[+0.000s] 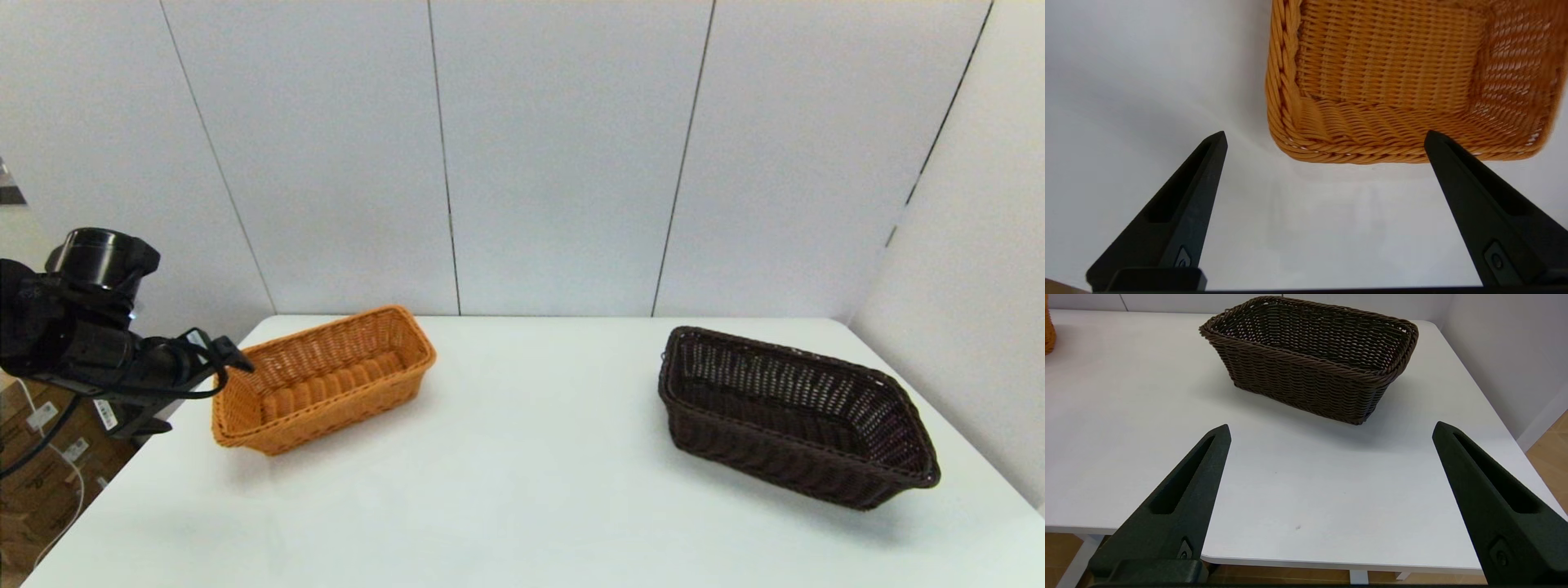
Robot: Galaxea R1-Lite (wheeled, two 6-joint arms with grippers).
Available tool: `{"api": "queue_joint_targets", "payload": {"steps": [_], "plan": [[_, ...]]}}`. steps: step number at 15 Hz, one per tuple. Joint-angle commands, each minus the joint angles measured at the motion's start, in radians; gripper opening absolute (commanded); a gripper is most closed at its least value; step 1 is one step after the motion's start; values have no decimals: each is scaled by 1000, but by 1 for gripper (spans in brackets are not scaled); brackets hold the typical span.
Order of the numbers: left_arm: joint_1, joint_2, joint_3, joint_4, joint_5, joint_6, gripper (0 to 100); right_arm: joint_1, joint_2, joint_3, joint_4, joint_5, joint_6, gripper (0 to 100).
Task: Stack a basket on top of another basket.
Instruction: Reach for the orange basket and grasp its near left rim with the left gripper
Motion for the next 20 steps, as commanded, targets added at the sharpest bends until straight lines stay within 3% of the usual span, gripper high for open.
{"api": "queue_joint_targets", "payload": {"steps": [1,12,20], "plan": [[31,39,-54,60,-54,53,100,0,2,0,1,0,0,100],[80,250,-275,232,-98,186,100,0,2,0,1,-1,0,100],[105,377,-365,241,-101,180,100,0,2,0,1,-1,1,100]]}}
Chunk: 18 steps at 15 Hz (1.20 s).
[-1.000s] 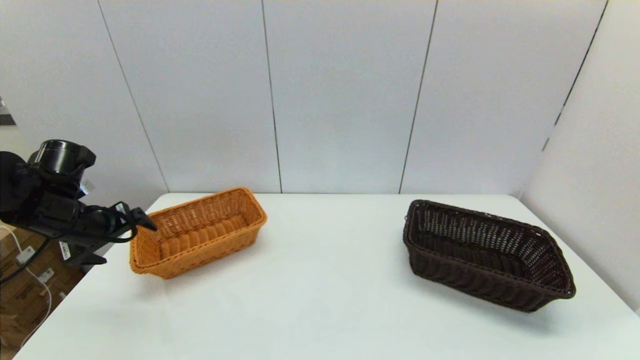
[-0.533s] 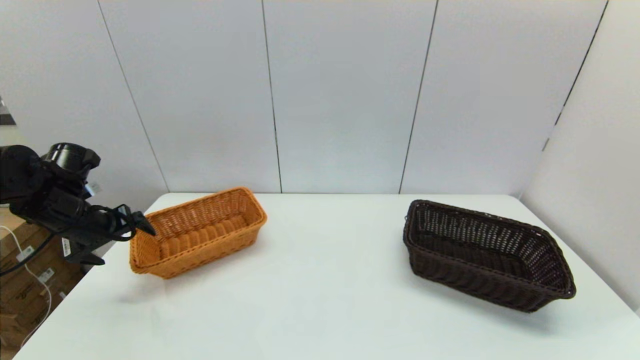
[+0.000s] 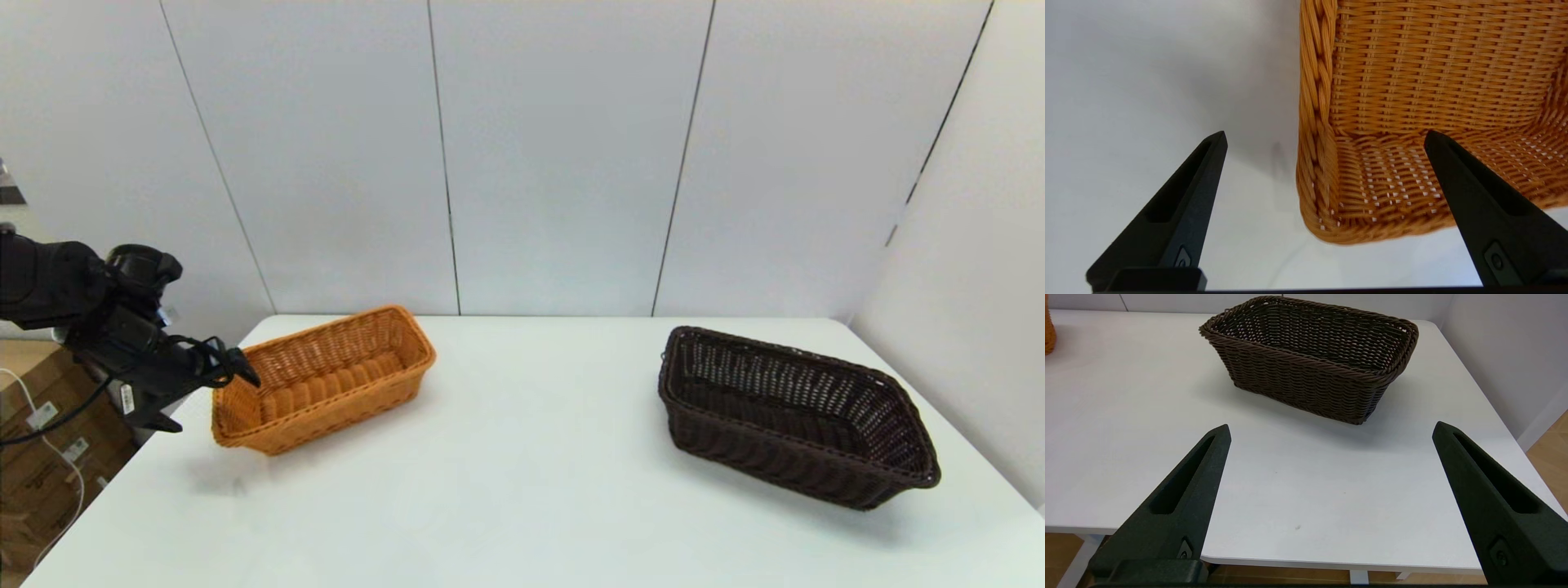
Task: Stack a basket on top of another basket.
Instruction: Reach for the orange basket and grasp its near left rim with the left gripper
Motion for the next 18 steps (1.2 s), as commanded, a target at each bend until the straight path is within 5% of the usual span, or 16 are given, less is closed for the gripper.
{"api": "queue_joint_targets", "payload": {"steps": [1,17,18], "plan": [[4,66,-35,5,0,-6,100,0,2,0,1,0,0,100],[4,218,-151,90,5,-15,100,0,2,0,2,0,0,100],[4,217,-151,90,3,-16,0,0,2,0,2,0,0,100]]}}
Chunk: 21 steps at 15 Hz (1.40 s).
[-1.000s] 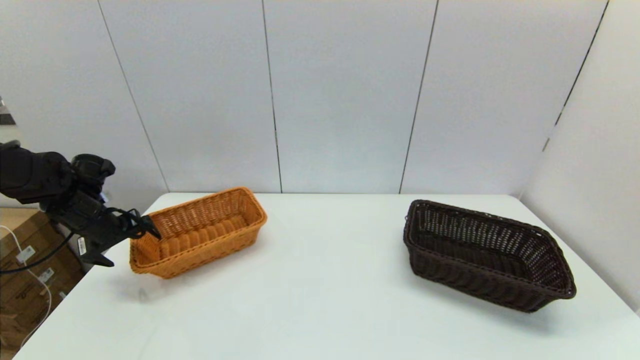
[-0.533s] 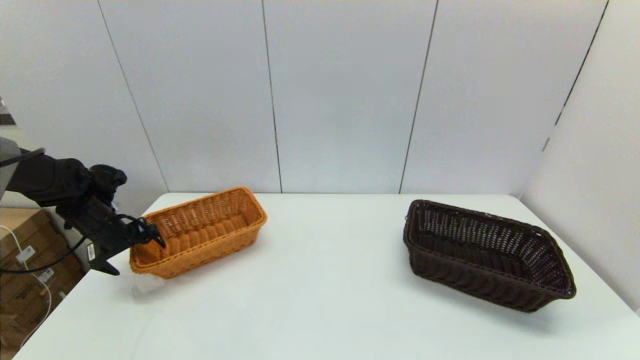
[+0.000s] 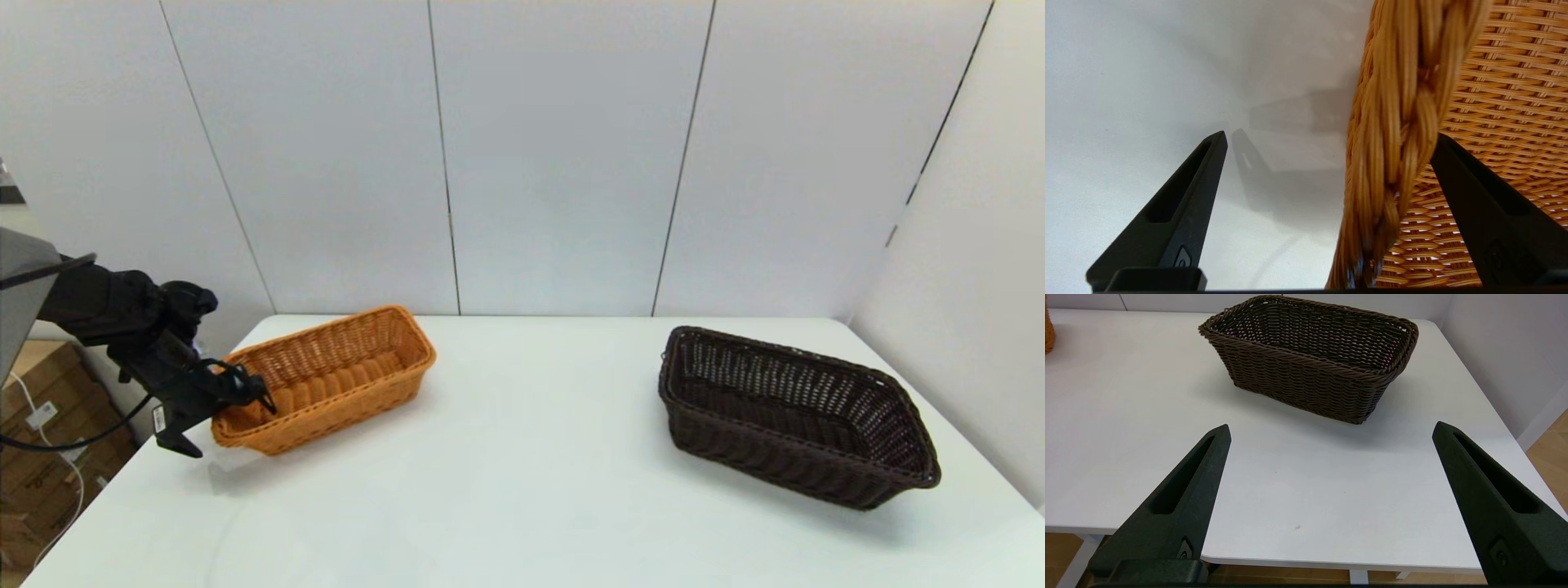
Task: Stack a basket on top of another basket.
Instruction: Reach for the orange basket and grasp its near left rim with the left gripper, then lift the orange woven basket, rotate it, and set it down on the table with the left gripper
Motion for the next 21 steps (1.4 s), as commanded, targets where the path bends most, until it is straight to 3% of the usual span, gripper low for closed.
{"api": "queue_joint_targets", "payload": {"steps": [1,12,17,21], "plan": [[2,-4,-5,5,-1,-14,0,0,2,0,1,0,-1,100],[10,-52,-2,9,-135,-16,0,0,2,-1,1,0,-1,100],[45,-129,-2,74,-380,0,0,0,2,-1,1,0,-1,100],[42,-194,3,133,-420,55,0,0,2,-1,1,0,-3,100]]}}
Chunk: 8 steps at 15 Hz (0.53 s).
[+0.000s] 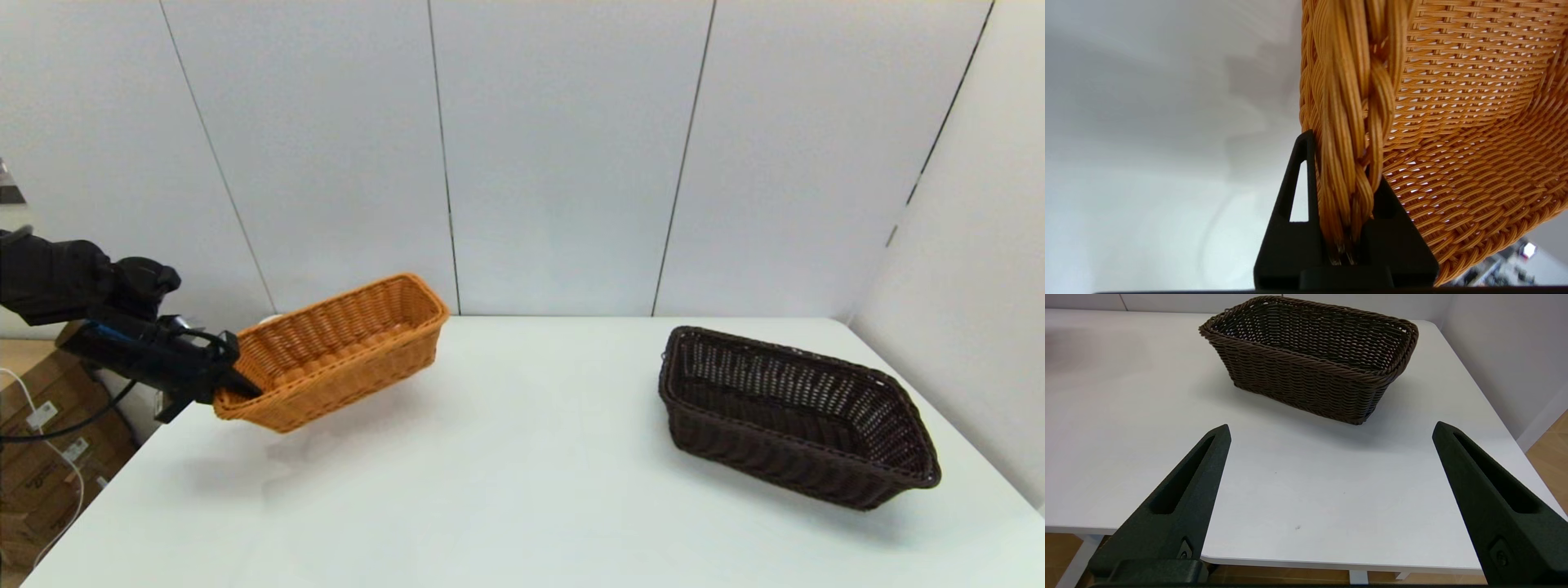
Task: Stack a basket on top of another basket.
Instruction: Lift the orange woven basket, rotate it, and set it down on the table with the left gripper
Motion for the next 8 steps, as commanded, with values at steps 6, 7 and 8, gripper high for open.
{"api": "queue_joint_targets", "payload": {"steps": [6,7,8], "plan": [[-20,-153,10,130,-7,82,0,0,2,0,1,0,-1,100],[-23,-176,12,150,-7,85,0,0,2,0,1,0,-1,100],[-25,-186,13,157,-5,89,0,0,2,0,1,0,-1,100]]}}
